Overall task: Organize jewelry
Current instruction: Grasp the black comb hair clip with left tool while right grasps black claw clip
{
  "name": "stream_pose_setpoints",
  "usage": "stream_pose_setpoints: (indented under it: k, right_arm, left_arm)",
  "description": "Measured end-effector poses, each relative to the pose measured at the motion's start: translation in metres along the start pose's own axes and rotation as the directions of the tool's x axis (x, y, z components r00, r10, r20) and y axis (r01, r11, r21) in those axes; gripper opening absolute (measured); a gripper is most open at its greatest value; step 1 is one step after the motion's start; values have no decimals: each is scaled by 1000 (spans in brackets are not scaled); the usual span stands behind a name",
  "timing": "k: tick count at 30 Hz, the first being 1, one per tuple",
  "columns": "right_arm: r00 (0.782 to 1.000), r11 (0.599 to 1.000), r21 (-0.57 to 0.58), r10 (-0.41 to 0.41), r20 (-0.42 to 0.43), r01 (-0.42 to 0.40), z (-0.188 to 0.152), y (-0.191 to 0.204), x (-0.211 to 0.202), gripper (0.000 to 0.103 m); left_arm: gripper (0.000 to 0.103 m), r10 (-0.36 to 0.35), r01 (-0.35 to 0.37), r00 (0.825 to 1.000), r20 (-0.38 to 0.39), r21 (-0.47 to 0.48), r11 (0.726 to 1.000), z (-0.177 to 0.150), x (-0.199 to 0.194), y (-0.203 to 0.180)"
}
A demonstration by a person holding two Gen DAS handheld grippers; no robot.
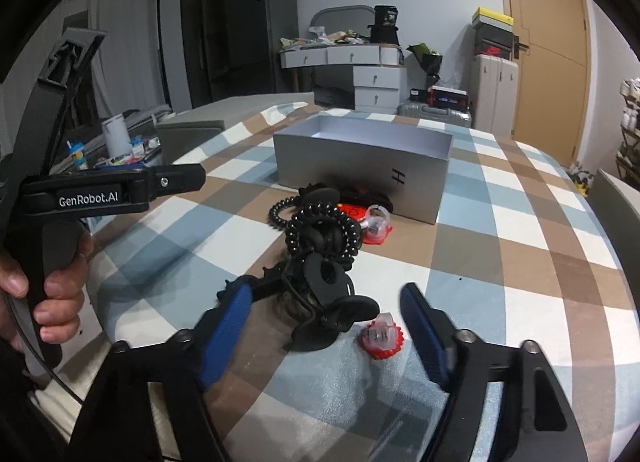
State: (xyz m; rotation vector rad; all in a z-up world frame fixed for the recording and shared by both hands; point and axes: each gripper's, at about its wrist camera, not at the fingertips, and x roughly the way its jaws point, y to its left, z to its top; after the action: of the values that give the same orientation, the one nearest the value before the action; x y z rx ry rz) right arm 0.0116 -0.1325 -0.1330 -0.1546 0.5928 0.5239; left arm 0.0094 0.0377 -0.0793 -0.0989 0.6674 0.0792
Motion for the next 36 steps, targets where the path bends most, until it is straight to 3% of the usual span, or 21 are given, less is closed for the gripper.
stream_pose_setpoints:
  k: [6, 14, 20, 23, 28, 36]
  right_arm:
    - [1000, 1000, 12, -13, -15, 14, -2, -4, 4, 44]
    - [1000, 999, 48, 22, 15, -22, -3, -10, -1, 43]
    - [997, 992, 111, 51, 54, -56, -4, -20, -10, 43]
    - [995, 987, 146, 56, 82, -67, -4, -28, -17, 43]
    - [993, 982, 180, 32, 114, -53, -2, -36, -25, 43]
    - [988, 974, 221, 22, 151, -56, -4, -48, -34, 43]
  left_arm:
    - [102, -2, 2, 1000, -6, 0, 1000, -2, 2, 0]
    - [102, -7, 8, 1000, -24, 20, 1000, -3, 6, -2]
    - [102, -72, 78, 994, -88, 69, 995, -10, 15, -10]
    - [102, -126, 135, 985, -115, 75, 988, -13, 16, -14]
    - [102, -233, 259, 956, -177, 142, 955, -16, 14, -36]
    - [93, -264, 333, 921, -286, 229, 915, -27, 23, -63]
